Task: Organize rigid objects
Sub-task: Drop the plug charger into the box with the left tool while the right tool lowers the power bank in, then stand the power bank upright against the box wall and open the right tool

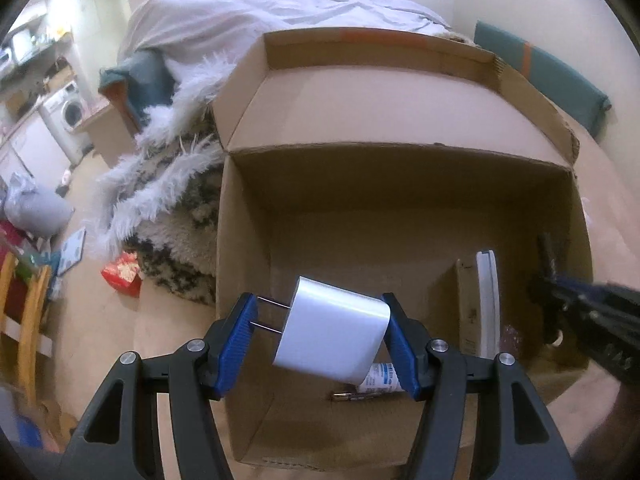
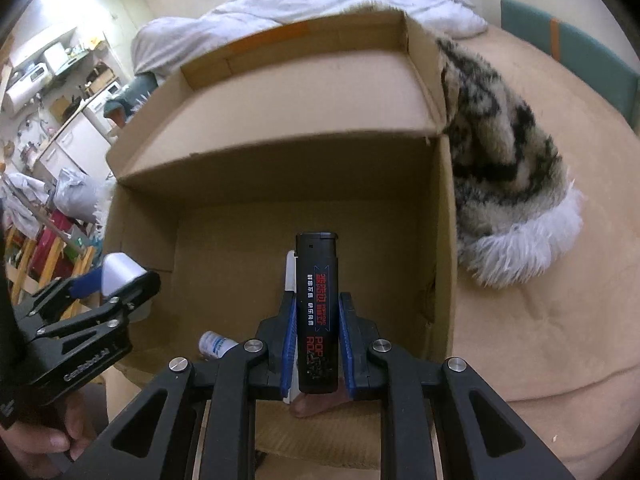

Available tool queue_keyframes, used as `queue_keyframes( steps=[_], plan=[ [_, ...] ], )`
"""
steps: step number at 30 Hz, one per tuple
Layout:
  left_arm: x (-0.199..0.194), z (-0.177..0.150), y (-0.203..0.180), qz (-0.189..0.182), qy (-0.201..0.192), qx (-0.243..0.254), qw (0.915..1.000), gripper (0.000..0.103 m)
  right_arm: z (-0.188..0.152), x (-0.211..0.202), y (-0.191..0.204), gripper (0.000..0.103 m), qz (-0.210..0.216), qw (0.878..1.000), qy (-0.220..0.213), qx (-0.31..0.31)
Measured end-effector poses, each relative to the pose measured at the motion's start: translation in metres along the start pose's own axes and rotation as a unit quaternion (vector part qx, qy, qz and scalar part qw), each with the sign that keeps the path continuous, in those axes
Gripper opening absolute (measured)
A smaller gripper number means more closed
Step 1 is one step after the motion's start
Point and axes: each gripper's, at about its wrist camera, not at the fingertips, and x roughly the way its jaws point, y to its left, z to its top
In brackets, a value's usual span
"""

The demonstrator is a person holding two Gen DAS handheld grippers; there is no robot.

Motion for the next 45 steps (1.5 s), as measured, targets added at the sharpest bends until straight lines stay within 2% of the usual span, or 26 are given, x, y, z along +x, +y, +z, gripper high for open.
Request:
queue_keyframes(
  steps=[7,16,22,26,28,29,31,32,34,35,45],
  plan=[
    [0.01,0.002,0.004,-0.016,0.027,-0.032,0.999,0.059,-0.003,0.016,-0.003,0.021,-0.011,0.999,0.03,0.009],
    [0.007,0.001,0.003,-0.016,0.018,-0.027,0.9994,0.058,0.0,0.026,0.003,0.021,-0.017,0.999,0.045,0.006],
    [0.002,0.003,-0.004,-0.027,0.006,-0.015,0.9995,0.058,0.002,0.029,0.003,0.021,-0.016,0.999,0.044,0.002],
    [-0.002,0.003,-0.007,-0.023,0.0,-0.003,0.9997,0.059,0.003,0.025,0.002,0.021,0.0,0.999,0.033,0.007],
    [-0.004,0.003,-0.009,-0.023,0.003,-0.001,0.9997,0.063,0.004,0.022,0.0,0.021,0.006,1.0,0.026,0.01],
    [-0.004,0.003,-0.009,-0.024,0.006,-0.001,0.9997,0.065,0.005,0.022,-0.001,0.023,0.009,1.0,0.025,0.015],
    [-0.006,0.003,-0.008,-0.023,0.012,-0.004,0.9997,0.071,0.006,0.021,-0.002,0.042,0.017,0.999,0.025,0.022],
    [-0.007,0.003,-0.007,-0.026,0.012,-0.006,0.9996,0.071,0.007,0.02,-0.002,0.047,0.033,0.999,0.023,0.024],
    [-0.01,0.003,-0.006,-0.032,0.012,-0.009,0.9994,0.072,0.007,0.017,0.003,0.068,0.045,0.999,0.017,0.017],
    [-0.011,0.003,-0.006,-0.033,0.012,-0.009,0.9994,0.072,0.006,0.015,0.007,0.073,0.041,0.999,0.01,0.009],
    [-0.012,0.005,0.0,-0.03,0.011,-0.018,0.9993,0.073,0.008,0.007,0.004,0.075,0.048,0.999,-0.004,0.017]
  ],
)
